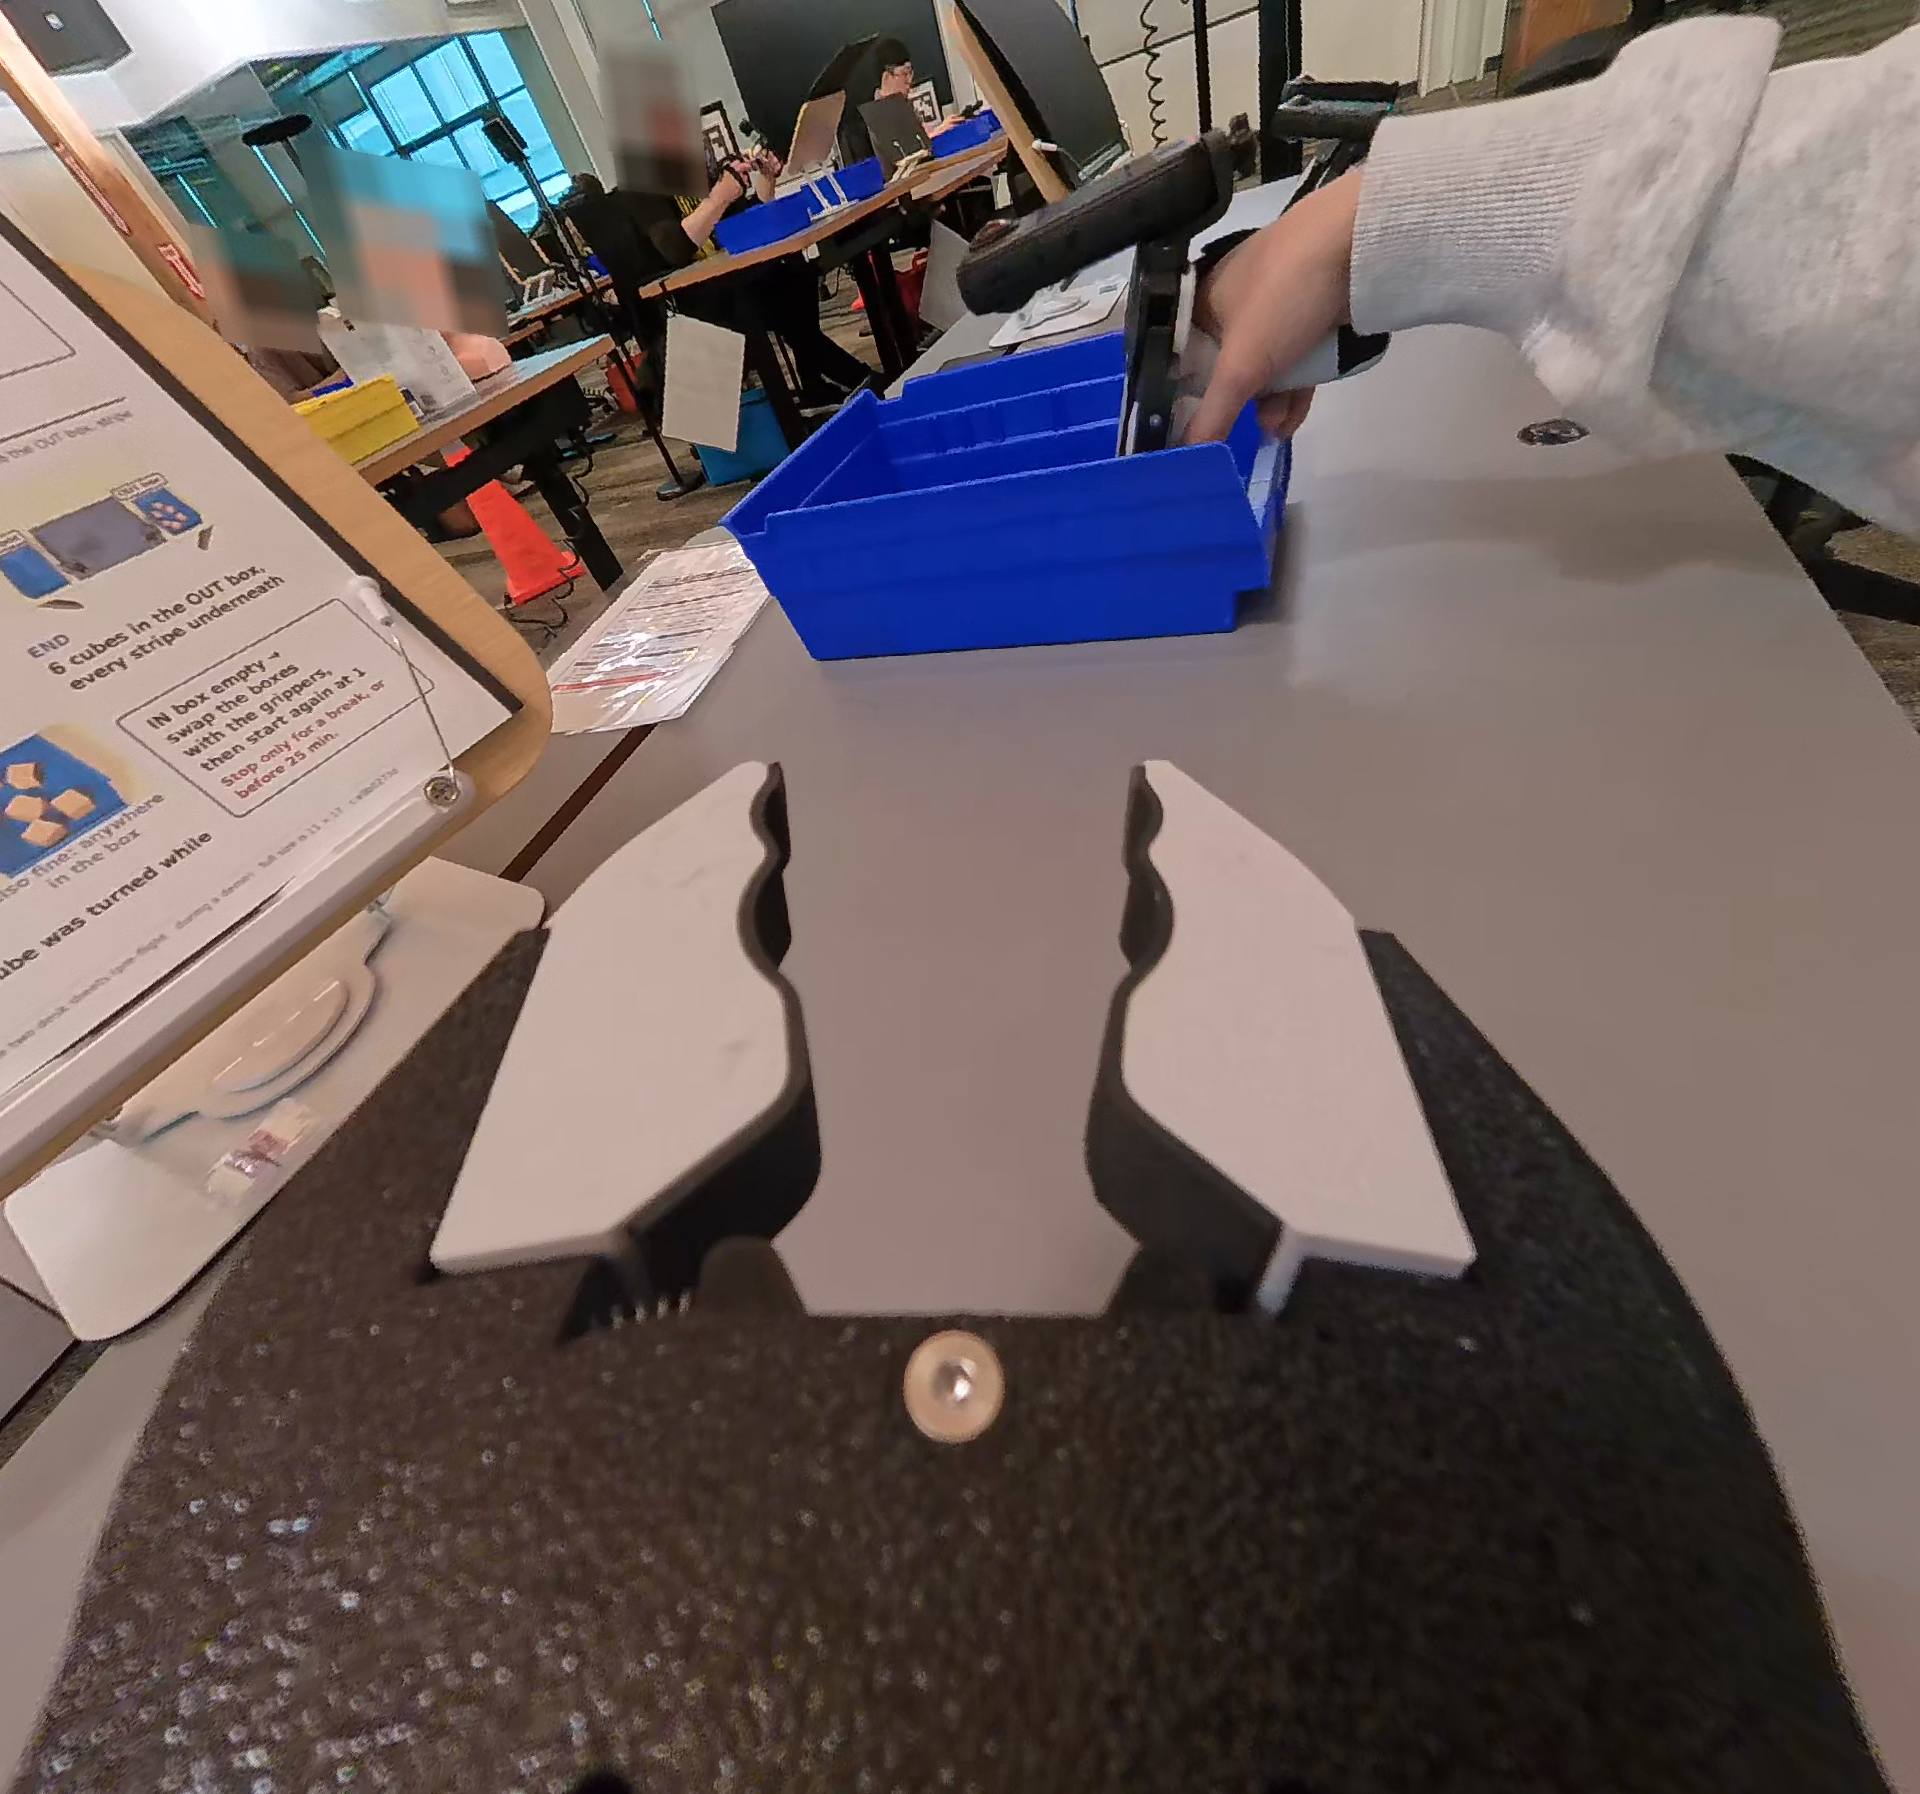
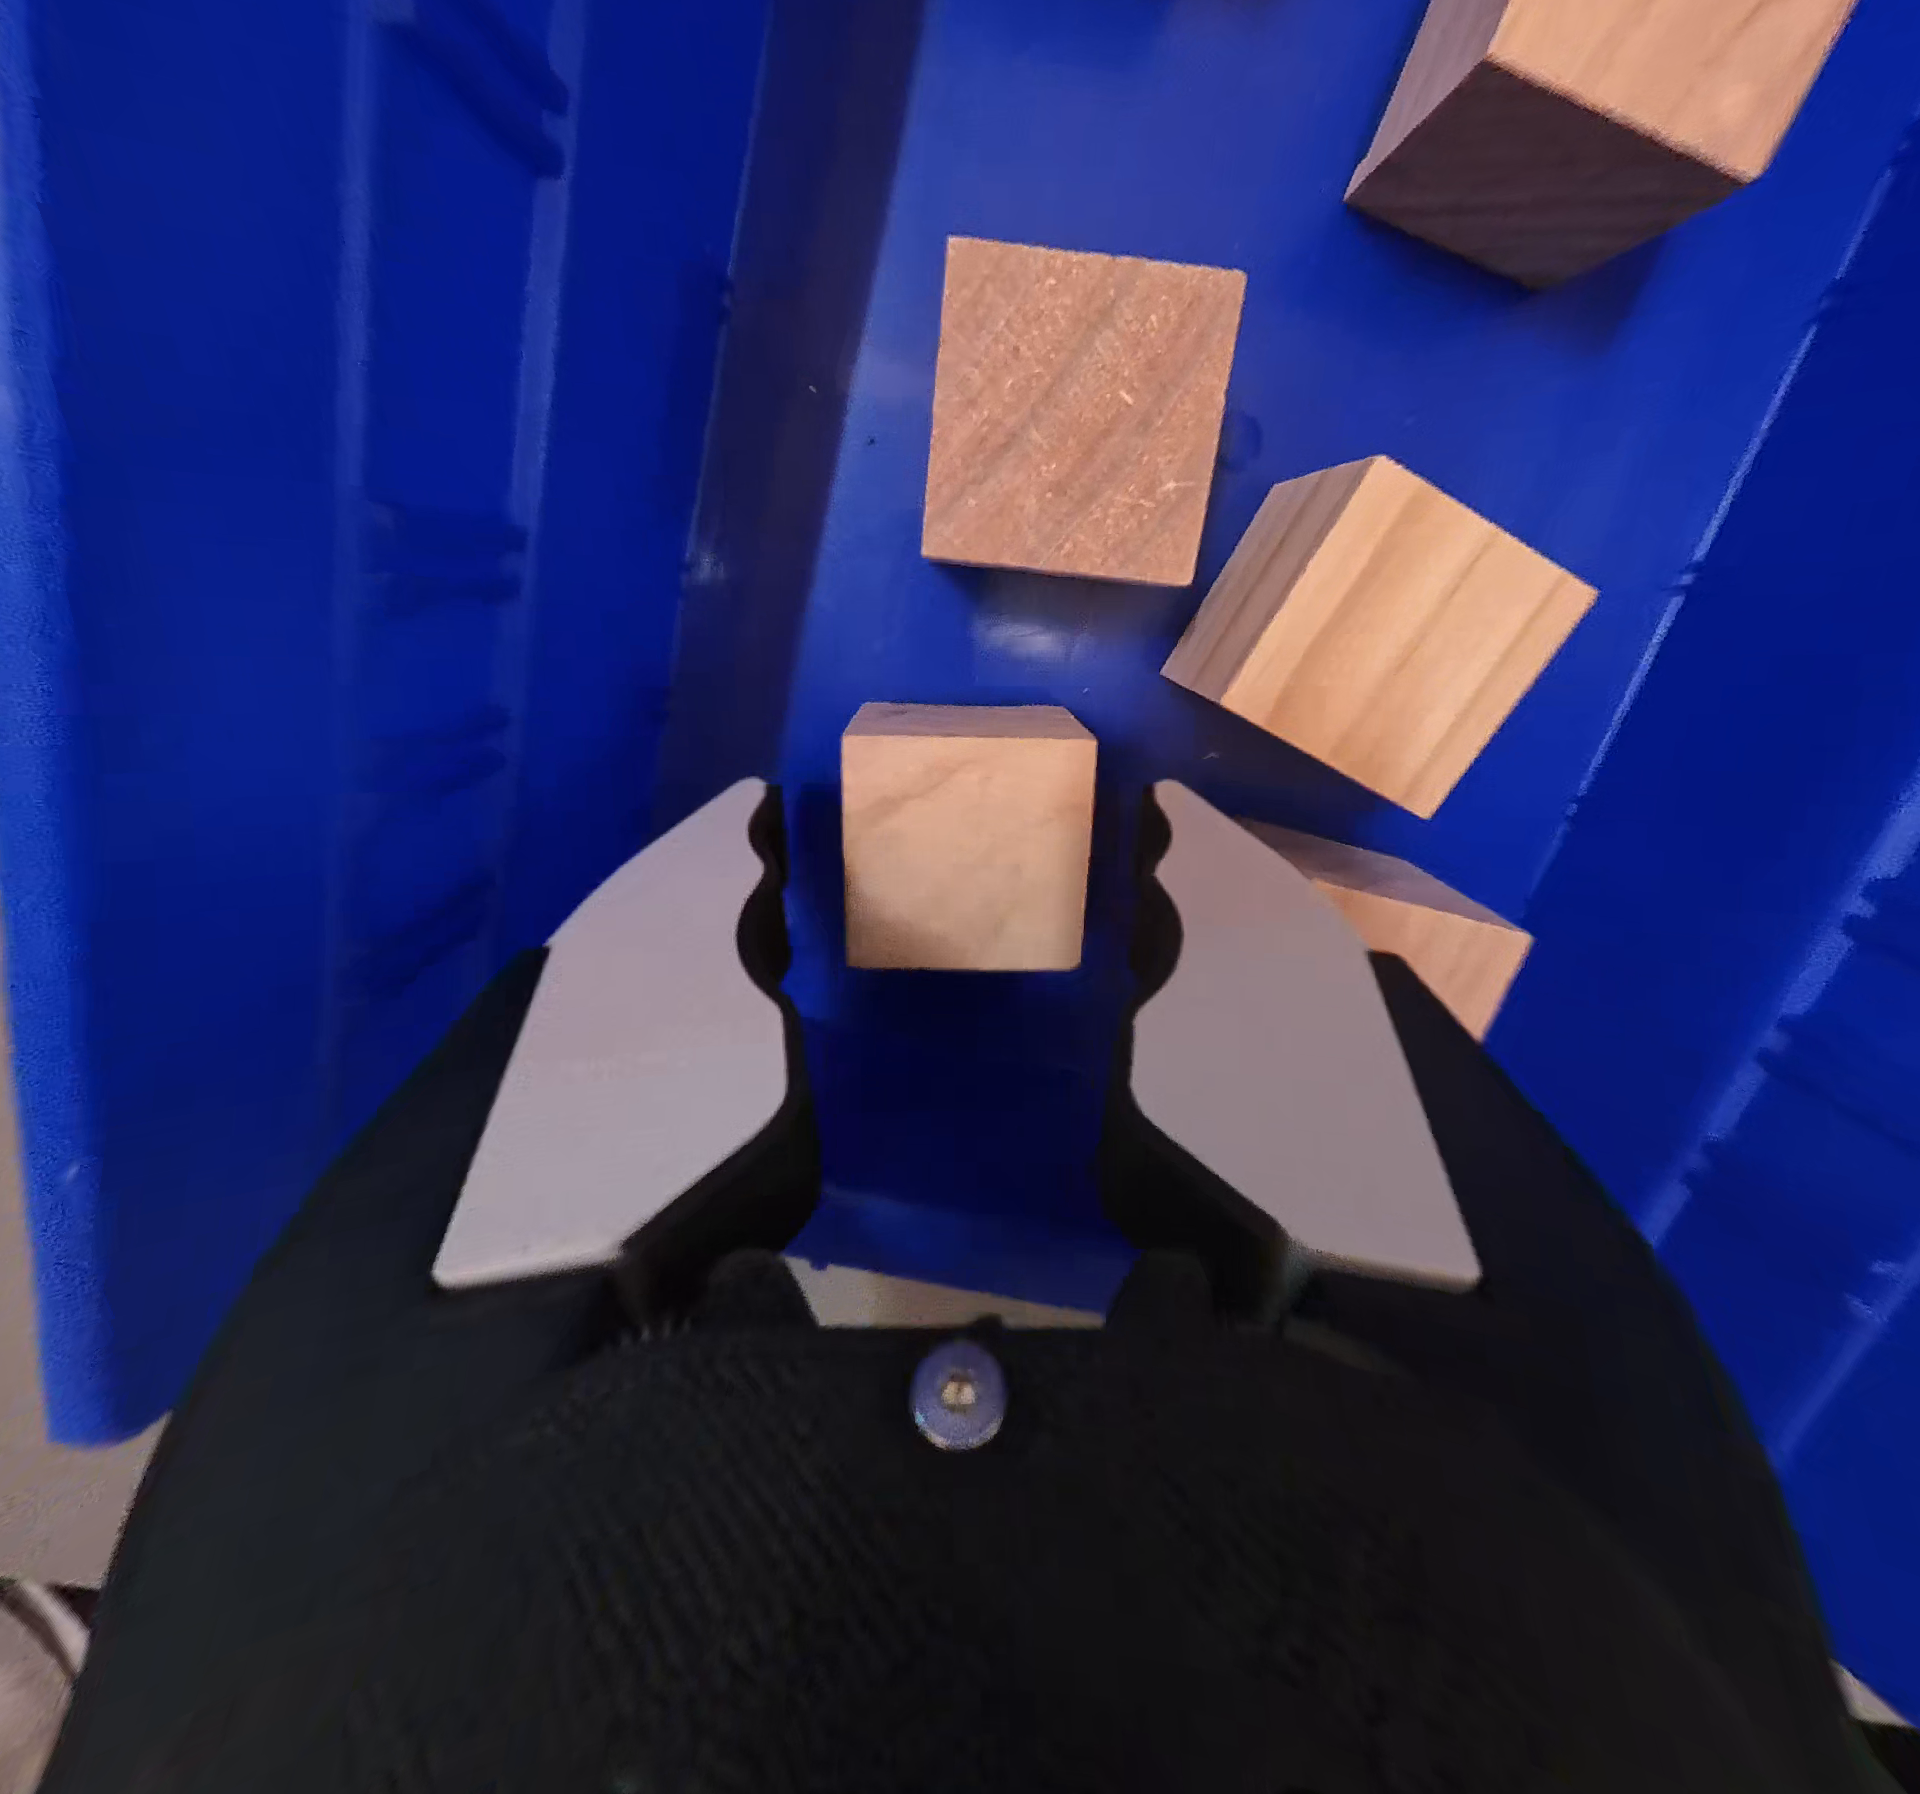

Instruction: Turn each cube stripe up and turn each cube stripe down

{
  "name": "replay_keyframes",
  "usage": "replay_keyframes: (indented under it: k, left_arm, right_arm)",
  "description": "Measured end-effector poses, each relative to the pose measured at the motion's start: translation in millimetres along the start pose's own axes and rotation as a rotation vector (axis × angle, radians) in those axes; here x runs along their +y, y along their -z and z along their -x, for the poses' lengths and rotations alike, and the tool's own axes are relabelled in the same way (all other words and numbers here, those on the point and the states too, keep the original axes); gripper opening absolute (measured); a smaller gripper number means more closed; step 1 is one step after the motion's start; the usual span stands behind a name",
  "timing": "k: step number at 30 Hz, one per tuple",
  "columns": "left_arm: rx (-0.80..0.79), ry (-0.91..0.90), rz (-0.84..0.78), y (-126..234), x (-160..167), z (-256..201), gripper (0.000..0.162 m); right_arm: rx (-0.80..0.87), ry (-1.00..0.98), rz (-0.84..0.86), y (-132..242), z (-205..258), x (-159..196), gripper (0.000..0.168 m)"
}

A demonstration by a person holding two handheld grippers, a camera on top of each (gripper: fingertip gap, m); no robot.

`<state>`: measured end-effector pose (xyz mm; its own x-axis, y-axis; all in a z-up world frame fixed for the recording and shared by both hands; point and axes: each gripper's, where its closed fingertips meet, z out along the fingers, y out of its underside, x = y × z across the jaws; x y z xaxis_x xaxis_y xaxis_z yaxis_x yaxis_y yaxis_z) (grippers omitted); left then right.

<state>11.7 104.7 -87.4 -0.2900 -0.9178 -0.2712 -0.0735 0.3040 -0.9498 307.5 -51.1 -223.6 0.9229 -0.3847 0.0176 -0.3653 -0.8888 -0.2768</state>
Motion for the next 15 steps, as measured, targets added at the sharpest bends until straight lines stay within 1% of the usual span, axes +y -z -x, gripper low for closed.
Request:
replay_keyframes:
  k: [4,8,12,15]
  left_arm:
    - [-0.004,-0.021,0.008,0.7,-1.7,-0.4,0.063]
    - [-0.017,-0.027,0.013,2.1,-3.0,1.6,0.065]
    - [-0.019,-0.010,0.004,3.5,-3.9,2.5,0.068]
    - [-0.009,0.067,-0.016,4.1,-2.5,3.8,0.072]
  right_arm:
    - [0.085,0.027,-0.078,26.0,-9.2,-1.7,0.090]
    - [0.206,0.000,-0.246,67.6,-21.4,-7.2,0.101]
    - [0.348,-0.020,-0.468,116.8,-20.0,-13.4,0.102]
    - [0.402,0.014,-0.622,145.4,8.7,-17.4,0.104]
